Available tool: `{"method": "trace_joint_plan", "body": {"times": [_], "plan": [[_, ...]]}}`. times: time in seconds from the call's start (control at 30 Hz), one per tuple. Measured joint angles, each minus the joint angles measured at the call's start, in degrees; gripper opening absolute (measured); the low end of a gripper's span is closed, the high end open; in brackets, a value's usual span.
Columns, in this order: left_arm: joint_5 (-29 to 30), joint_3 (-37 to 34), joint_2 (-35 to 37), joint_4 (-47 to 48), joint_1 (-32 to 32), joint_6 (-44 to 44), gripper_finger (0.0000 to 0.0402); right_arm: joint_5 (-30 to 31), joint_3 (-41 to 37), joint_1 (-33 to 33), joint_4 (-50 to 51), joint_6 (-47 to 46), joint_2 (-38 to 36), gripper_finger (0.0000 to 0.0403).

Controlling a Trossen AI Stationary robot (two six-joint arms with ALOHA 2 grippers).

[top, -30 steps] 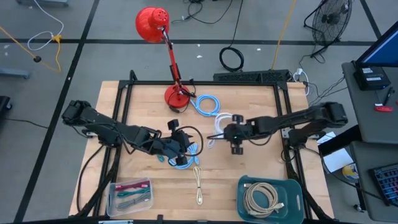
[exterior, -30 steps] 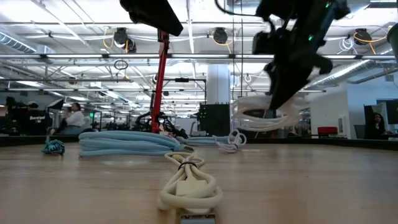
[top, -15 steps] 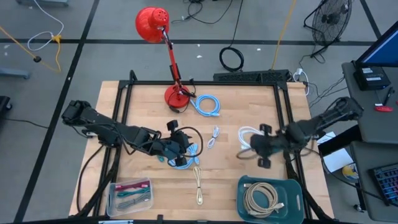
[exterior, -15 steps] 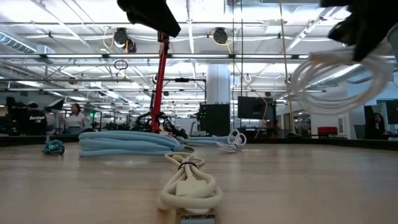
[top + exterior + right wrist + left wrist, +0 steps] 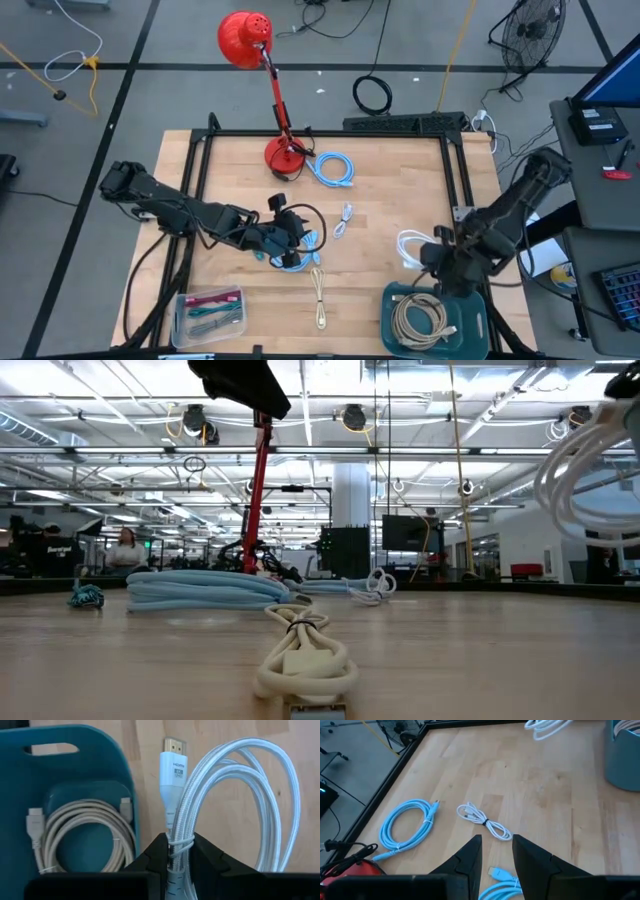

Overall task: Pick & Place USB Port
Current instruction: Put the white charger cable into the blue bin

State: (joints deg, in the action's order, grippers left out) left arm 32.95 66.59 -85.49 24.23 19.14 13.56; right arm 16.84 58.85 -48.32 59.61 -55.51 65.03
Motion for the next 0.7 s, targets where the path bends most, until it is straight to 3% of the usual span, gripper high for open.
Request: {"method": "trace_joint_plan", "body": {"times": [0.23,0.4,0.7], "plan": [[0.0,0.0,0.0,0.0,0.0,0.0,0.0113,5.8,8.9,-4.7,4.7,-0.4,5.5,0.0050],[0.0,0.0,0.0,0.1,0.1,0.1,0.0113,4.5,14.5,-7.7,5.2,-1.8,10.8,0.0050],[-0.1,0.0,0.0,0.5,0.5,0.4,0.0113,0.9,21.7,-14.9,6.5,-12.4,19.8,0.0049]]}}
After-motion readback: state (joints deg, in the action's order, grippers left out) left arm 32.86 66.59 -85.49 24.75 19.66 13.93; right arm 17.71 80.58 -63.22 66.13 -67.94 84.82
